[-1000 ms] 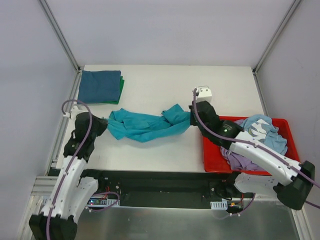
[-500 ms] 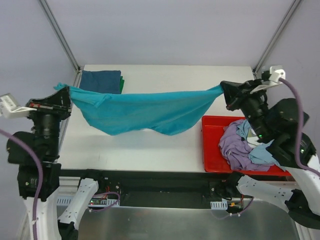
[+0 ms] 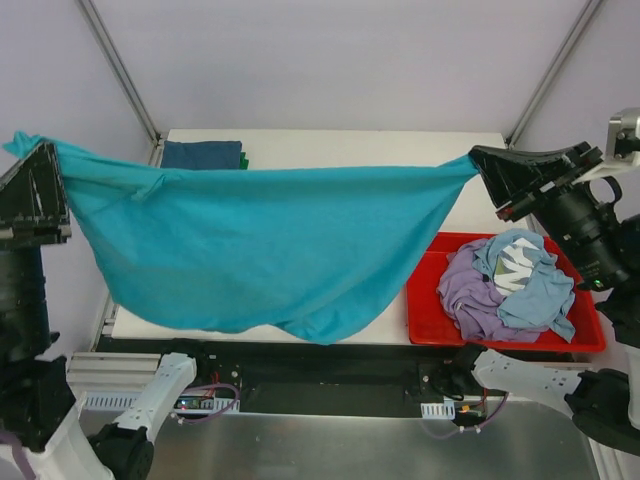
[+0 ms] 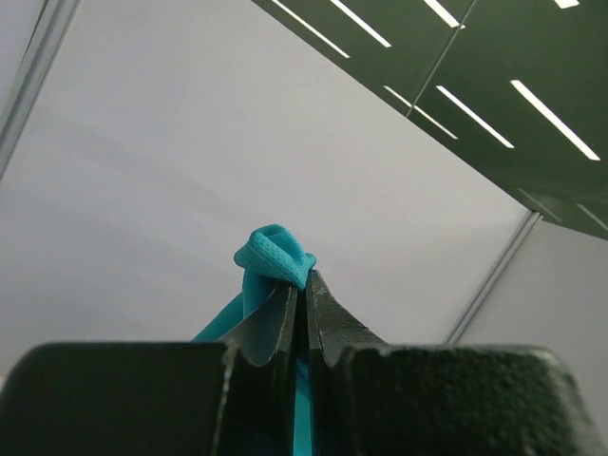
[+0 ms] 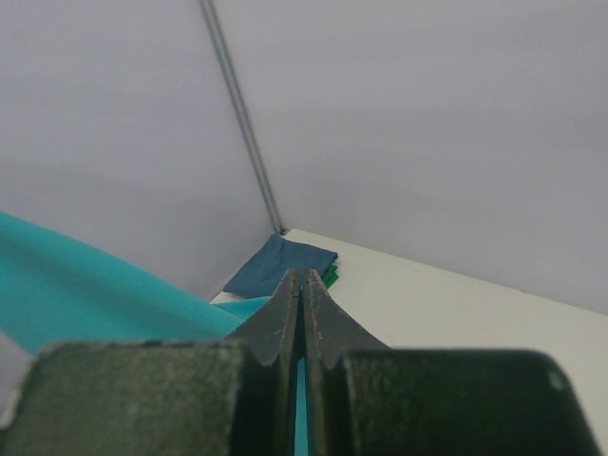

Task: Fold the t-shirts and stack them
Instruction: Flatten out the tshirt

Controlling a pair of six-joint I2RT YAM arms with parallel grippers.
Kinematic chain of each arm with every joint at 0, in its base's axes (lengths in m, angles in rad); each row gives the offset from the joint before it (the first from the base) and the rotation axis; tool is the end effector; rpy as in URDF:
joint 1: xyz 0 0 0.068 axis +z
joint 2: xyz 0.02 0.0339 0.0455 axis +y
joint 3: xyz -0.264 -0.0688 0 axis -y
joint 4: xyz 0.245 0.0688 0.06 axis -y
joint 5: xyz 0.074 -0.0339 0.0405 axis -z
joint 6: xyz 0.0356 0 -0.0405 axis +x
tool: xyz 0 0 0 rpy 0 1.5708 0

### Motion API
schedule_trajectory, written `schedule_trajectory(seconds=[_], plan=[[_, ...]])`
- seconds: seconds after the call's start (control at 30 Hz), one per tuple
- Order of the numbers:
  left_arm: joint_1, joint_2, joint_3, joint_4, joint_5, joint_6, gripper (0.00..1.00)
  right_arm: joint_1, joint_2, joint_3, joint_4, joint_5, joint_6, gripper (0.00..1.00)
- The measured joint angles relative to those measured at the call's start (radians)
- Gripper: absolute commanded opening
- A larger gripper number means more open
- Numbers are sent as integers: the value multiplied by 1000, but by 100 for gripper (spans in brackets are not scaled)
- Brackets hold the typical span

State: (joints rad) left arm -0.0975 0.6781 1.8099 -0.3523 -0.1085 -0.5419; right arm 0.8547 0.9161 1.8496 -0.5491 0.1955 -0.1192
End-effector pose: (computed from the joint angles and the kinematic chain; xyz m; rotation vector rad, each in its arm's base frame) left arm -0.0573 0.0095 0.6033 -0.2783 0.7590 -0.5619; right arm 0.0431 0.0390 0.5964 -0.4066 1.1402 0.5292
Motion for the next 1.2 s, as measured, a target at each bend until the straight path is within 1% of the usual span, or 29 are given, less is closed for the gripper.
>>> schedule_trajectory(seconds=[0.07, 0.2, 0.27, 0.33, 0.37, 0.4, 0.43, 0.47, 0.5, 0.53, 0.57, 0.6, 0.63, 0.7, 0.77, 0.8, 0.83, 0.9, 0.97, 1.03, 1.17, 1.2], plan=[[0, 66, 35, 16, -1, 26, 0, 0, 28, 15, -4, 60, -5, 0], [0, 249, 60, 47, -29, 81, 0, -7, 135, 24, -6, 271, -35, 0], [0, 386, 61, 71, -58, 114, 0, -38, 225, 25, -5, 360, -44, 0], [0, 554, 61, 94, -87, 151, 0, -98, 335, 10, 2, 406, -42, 0], [0, 659, 63, 111, -99, 175, 2, -135, 395, -1, 5, 417, -37, 0], [0, 735, 65, 119, -108, 194, 10, -164, 474, -13, 15, 414, -31, 3], [0, 837, 71, 127, -111, 216, 23, -198, 513, -18, 22, 410, -27, 6], [0, 935, 81, 128, -114, 239, 47, -233, 593, -24, 31, 387, -23, 9], [0, 1053, 102, 123, -118, 261, 68, -263, 674, -27, 47, 355, -19, 21], [0, 1129, 116, 121, -121, 282, 98, -285, 743, -27, 57, 330, -13, 35], [0, 1238, 137, 116, -128, 293, 99, -314, 836, -20, 69, 295, -8, 42], [0, 1308, 147, 109, -134, 312, 99, -332, 905, -10, 72, 267, 1, 59], [0, 1381, 155, 94, -138, 319, 99, -351, 991, 14, 71, 238, 3, 68], [0, 1479, 162, 45, -151, 329, 99, -380, 1134, 66, 59, 193, 10, 81], [0, 1513, 162, 5, -163, 339, 99, -400, 1217, 104, 33, 158, 12, 94], [0, 1515, 162, -9, -166, 344, 99, -405, 1231, 107, 21, 146, 14, 99], [0, 1508, 163, -12, -169, 345, 99, -409, 1233, 107, 5, 135, 14, 97], [0, 1471, 164, -10, -173, 345, 99, -409, 1208, 103, 3, 119, 15, 96], [0, 1418, 157, -4, -172, 339, 99, -405, 1144, 59, 21, 93, 23, 96], [0, 1335, 119, 10, -166, 319, 99, -400, 1022, -58, 55, 34, 43, 96], [0, 1098, -50, 39, -126, 261, 99, -372, 758, -312, 115, -113, 89, 96], [0, 1045, -92, 41, -116, 245, 99, -357, 716, -354, 123, -139, 97, 96]])
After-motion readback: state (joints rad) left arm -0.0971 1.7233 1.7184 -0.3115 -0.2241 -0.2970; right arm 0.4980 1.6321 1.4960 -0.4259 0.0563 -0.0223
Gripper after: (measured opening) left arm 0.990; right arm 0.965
